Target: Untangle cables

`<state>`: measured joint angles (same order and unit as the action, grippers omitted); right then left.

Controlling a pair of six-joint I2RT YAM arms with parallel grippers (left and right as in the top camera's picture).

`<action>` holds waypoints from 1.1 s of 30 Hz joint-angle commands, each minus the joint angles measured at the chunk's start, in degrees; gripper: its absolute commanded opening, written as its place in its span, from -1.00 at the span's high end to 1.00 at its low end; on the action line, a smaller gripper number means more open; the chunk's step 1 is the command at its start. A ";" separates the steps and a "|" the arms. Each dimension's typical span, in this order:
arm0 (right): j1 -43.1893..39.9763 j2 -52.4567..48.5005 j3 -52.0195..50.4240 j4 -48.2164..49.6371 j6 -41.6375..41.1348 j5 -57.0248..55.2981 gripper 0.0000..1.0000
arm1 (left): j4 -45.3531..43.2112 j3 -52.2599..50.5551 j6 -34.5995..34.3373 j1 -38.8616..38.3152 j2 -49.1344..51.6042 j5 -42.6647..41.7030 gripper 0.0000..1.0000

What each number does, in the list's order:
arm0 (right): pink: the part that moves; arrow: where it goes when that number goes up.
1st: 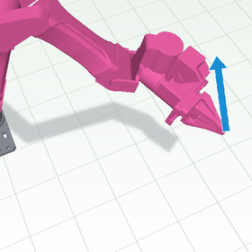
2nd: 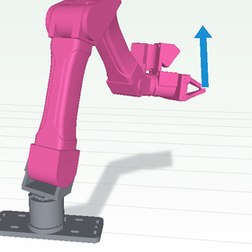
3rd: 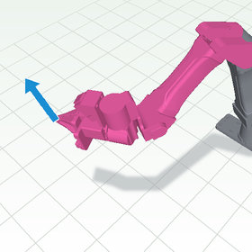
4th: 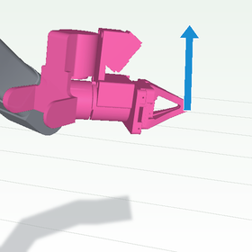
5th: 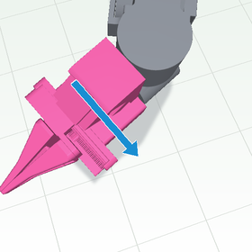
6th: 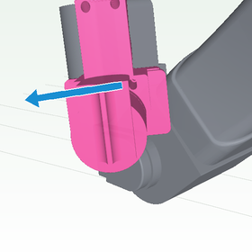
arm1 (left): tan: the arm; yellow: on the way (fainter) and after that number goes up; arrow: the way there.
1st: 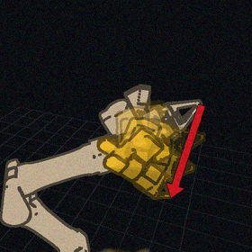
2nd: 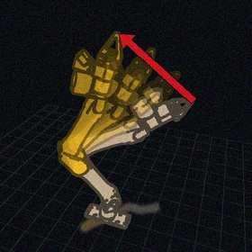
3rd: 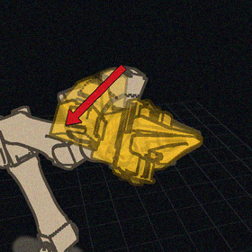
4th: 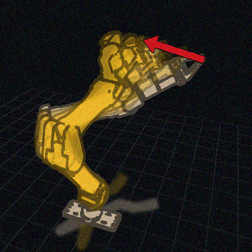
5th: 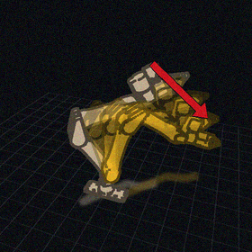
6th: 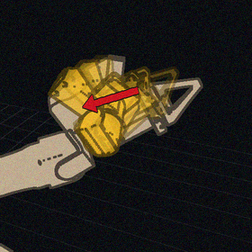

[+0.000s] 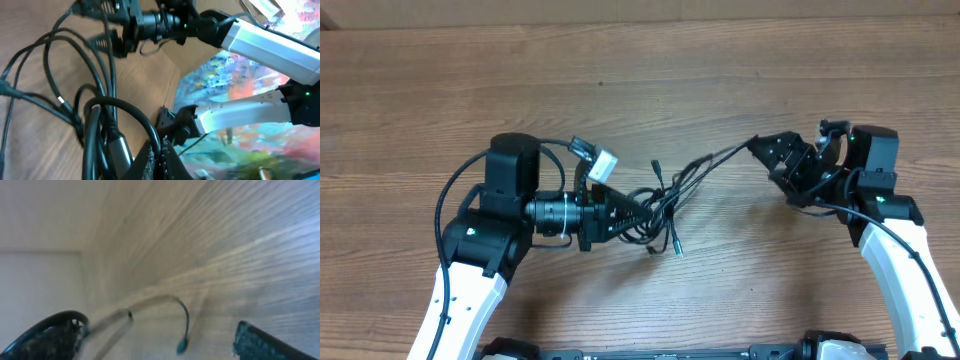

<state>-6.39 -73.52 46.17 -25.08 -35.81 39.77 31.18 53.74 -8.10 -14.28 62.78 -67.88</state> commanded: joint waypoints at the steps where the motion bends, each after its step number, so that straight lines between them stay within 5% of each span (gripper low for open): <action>1: -0.37 0.09 0.79 -0.46 0.35 6.67 -1.00 | -4.11 1.16 -6.12 -0.37 -0.96 2.21 0.92; 20: -0.33 0.09 0.76 -5.75 1.66 12.87 -1.00 | -27.80 1.16 -26.51 -0.07 -0.96 3.30 0.91; 33: 0.68 0.09 0.76 -7.13 7.80 19.98 -1.00 | -28.26 1.16 -45.62 3.56 -0.96 16.46 0.92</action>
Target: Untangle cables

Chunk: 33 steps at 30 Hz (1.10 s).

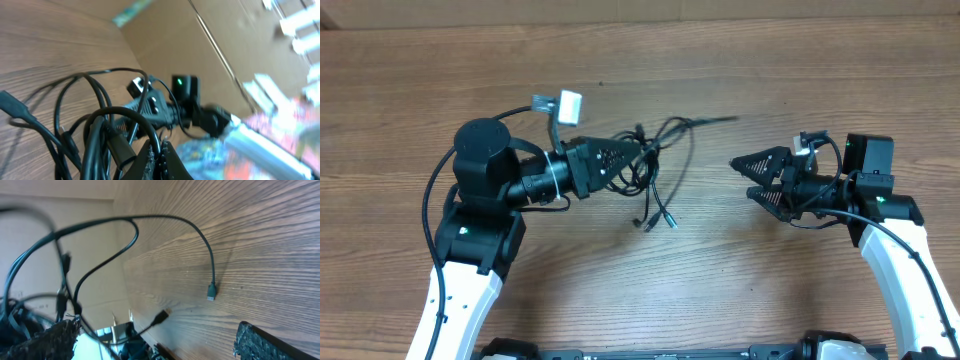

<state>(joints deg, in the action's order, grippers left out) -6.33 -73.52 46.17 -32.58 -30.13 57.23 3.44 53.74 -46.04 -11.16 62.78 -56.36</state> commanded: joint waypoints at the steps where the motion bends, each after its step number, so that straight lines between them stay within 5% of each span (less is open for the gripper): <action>1: 0.96 0.11 0.76 0.39 2.12 2.51 -1.00 | -0.52 1.16 -8.37 0.44 -0.96 5.49 0.91; 6: 4.22 0.09 0.76 2.64 0.28 3.48 -1.00 | -0.57 1.16 -11.45 0.44 -0.96 5.99 0.92; 14: 10.47 0.09 0.79 13.92 -17.55 3.28 -1.00 | -0.76 1.16 -13.35 0.44 -0.96 5.73 0.92; 26: 18.34 0.09 0.76 22.01 -18.03 -1.29 -1.00 | -9.05 1.16 -10.82 0.44 -0.96 2.45 0.92; 33: 18.60 0.09 0.76 22.25 -26.01 -6.84 -1.00 | -9.70 1.16 -7.65 0.42 -0.96 -3.80 0.92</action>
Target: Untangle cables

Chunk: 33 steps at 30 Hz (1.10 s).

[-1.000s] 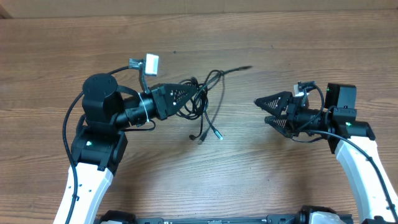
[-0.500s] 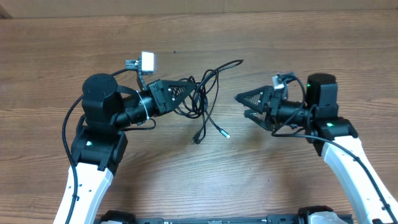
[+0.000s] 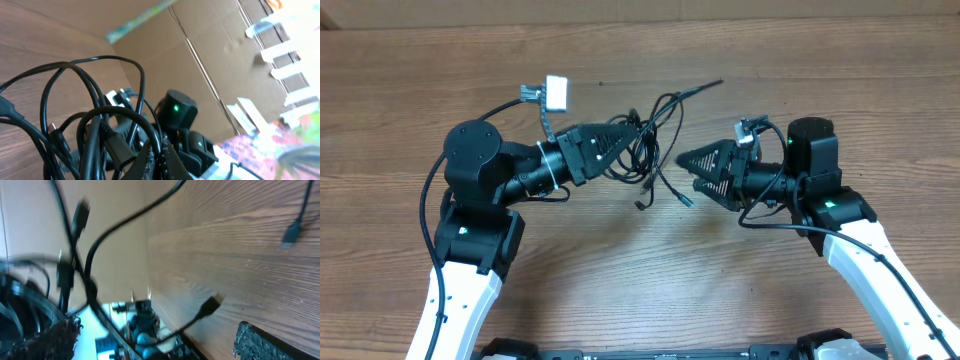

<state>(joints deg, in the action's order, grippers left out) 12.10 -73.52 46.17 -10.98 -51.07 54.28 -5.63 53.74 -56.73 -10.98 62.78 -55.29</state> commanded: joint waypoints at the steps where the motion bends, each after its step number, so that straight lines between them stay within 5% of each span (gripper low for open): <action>1: 0.17 0.09 0.76 0.98 -6.51 -4.20 -1.00 | -0.61 1.16 3.23 0.24 -0.96 -5.51 0.92; 11: 1.79 0.09 0.76 8.11 -15.08 -4.15 -1.00 | -0.13 1.16 11.43 0.04 -0.96 -11.89 0.91; 25: 4.37 0.09 0.76 12.26 -15.43 -8.39 -0.97 | 1.11 1.14 12.02 0.02 -0.96 -16.59 0.91; 33: 7.87 0.09 0.76 12.26 -15.58 -8.87 -0.48 | 1.09 1.14 11.98 -0.04 -0.96 -16.20 0.92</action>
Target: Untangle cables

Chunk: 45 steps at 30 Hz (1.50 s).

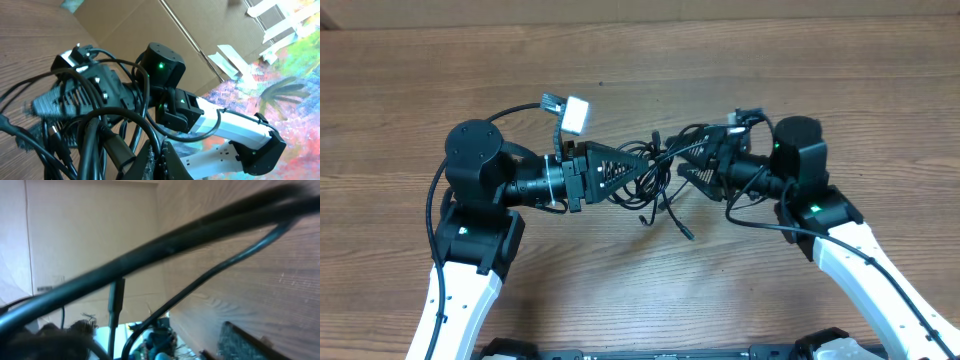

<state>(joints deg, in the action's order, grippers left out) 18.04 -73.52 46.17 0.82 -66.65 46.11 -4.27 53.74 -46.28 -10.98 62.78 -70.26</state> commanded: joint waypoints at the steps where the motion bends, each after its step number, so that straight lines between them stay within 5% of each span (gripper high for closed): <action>1: 2.58 0.09 0.76 0.44 0.00 -1.03 -0.43 | -0.26 1.14 1.53 -0.24 -0.96 -1.16 0.92; 14: 5.49 0.09 0.76 0.48 -0.04 -3.63 0.17 | -0.28 1.14 1.57 -1.86 -0.96 0.20 0.92; 24: 5.49 0.09 0.76 0.70 -0.63 -3.69 0.24 | -0.26 1.14 1.53 -1.86 -0.96 3.32 0.92; 30: 5.53 0.09 0.79 1.66 -1.07 -3.85 0.92 | -0.24 1.14 1.53 -1.86 -0.96 3.56 0.92; 45: 4.33 0.09 0.76 1.73 -0.85 -8.13 0.92 | 3.17 1.14 5.22 -1.84 -0.96 -2.64 0.92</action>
<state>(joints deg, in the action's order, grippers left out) 23.20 -73.52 46.17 2.17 -67.90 40.27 -1.91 53.74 -44.60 -12.40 62.78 -68.16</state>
